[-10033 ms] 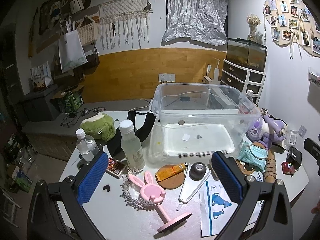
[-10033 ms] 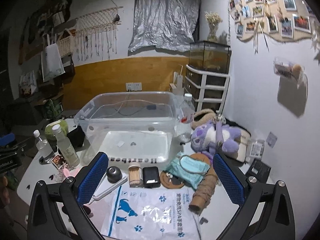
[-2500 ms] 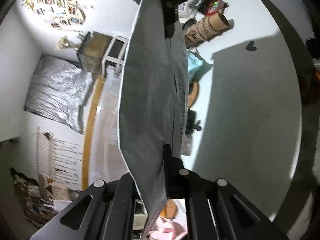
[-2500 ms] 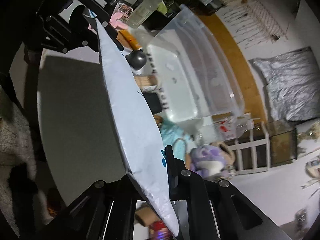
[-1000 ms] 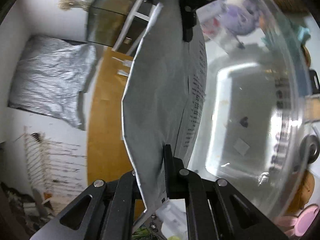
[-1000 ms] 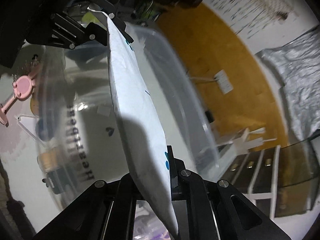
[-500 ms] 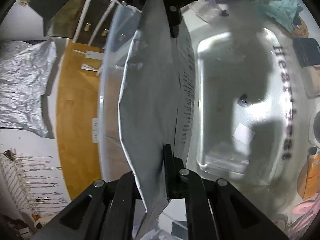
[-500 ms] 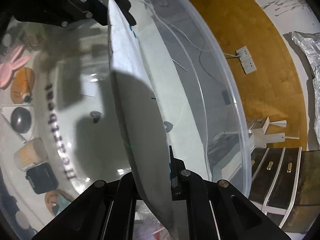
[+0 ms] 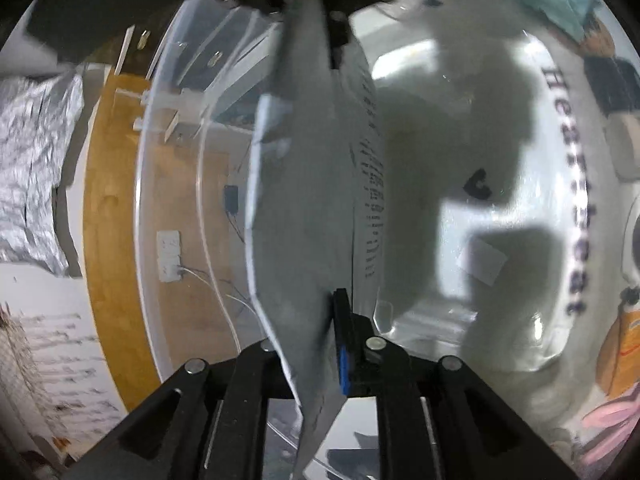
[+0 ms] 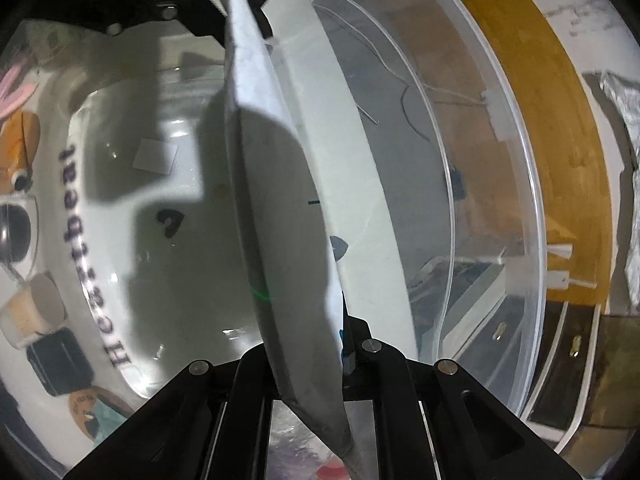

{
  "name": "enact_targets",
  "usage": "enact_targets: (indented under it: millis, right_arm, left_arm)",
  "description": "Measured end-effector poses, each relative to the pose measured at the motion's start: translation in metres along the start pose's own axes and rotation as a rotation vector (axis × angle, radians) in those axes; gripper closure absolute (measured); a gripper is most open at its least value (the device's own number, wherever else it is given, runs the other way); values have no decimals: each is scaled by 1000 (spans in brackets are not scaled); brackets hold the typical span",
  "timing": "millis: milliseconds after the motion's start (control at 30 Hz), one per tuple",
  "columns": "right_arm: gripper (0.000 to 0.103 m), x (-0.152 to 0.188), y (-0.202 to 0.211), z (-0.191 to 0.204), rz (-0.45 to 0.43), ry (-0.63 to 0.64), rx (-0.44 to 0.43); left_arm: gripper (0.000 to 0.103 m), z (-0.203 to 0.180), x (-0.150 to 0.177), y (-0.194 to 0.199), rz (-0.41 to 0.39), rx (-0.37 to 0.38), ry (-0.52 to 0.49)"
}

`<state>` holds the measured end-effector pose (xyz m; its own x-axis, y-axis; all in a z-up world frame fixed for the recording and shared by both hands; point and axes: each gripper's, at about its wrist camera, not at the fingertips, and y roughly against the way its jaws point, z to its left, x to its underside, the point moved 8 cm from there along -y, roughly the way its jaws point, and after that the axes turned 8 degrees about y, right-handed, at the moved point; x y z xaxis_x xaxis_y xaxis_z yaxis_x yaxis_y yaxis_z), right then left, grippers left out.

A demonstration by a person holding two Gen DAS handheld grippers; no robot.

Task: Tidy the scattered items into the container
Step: 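Open both grippers to drop the white bag into the clear container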

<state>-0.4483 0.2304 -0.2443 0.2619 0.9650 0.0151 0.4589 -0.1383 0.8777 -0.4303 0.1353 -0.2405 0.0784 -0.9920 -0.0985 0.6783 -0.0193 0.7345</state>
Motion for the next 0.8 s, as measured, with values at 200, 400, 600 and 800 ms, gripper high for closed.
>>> enact_targets:
  millis: [200, 400, 600, 800]
  right_arm:
    - [96, 3, -3, 10, 29, 19, -6]
    - [96, 9, -8, 40, 68, 102, -18]
    - [33, 19, -10, 62, 70, 137, -34]
    - [28, 30, 15, 51, 60, 38, -174]
  left_arm:
    - [32, 5, 9, 33, -4, 237, 171]
    - [32, 9, 17, 62, -32, 274, 271]
    - [31, 10, 24, 85, -60, 295, 363]
    - [31, 18, 28, 98, -92, 299, 450]
